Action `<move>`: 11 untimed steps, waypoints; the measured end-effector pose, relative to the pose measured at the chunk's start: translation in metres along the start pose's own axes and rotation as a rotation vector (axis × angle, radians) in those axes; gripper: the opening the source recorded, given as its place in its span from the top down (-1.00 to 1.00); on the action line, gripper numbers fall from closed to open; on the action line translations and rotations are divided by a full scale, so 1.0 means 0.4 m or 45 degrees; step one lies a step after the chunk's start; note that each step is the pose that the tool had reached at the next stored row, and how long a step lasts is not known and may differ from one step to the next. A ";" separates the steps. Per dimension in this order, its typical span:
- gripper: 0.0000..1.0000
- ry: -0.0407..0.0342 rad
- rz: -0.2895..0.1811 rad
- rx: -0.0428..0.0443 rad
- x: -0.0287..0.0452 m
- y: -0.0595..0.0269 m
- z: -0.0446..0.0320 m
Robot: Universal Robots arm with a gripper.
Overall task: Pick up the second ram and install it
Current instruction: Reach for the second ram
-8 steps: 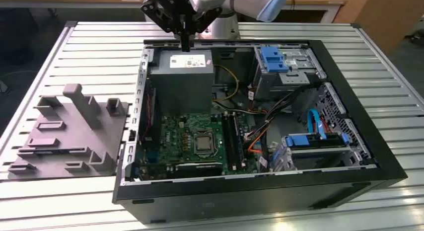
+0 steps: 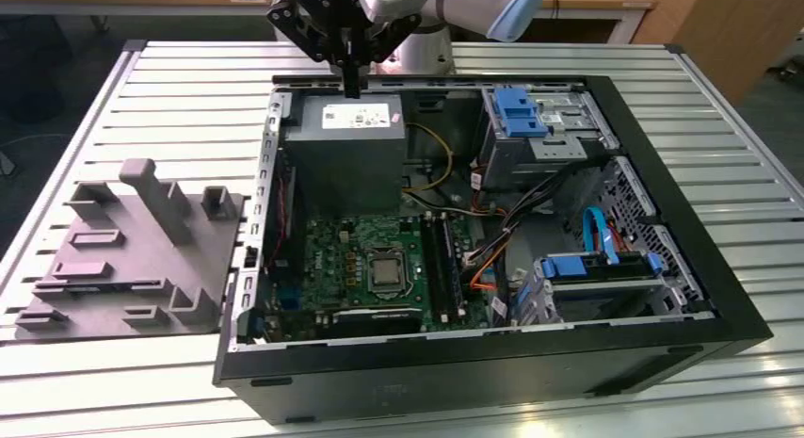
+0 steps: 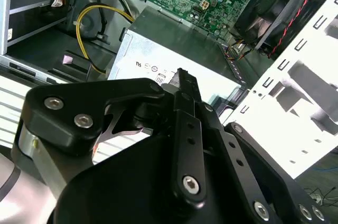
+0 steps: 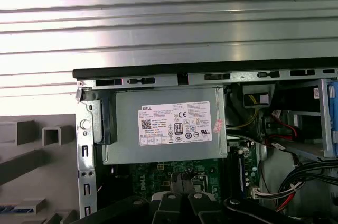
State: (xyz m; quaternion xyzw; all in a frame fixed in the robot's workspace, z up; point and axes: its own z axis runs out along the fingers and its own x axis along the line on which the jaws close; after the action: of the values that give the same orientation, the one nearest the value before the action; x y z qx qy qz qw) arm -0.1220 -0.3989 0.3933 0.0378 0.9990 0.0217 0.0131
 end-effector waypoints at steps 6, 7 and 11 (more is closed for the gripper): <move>0.80 0.0001 0.000 0.000 0.005 0.000 0.000; 0.80 0.0000 0.000 0.000 0.007 -0.001 0.000; 0.80 0.0000 0.000 0.000 0.021 -0.002 0.000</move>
State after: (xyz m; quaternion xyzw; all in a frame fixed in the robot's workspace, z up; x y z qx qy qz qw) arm -0.1306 -0.3989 0.3931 0.0378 0.9990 0.0217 0.0131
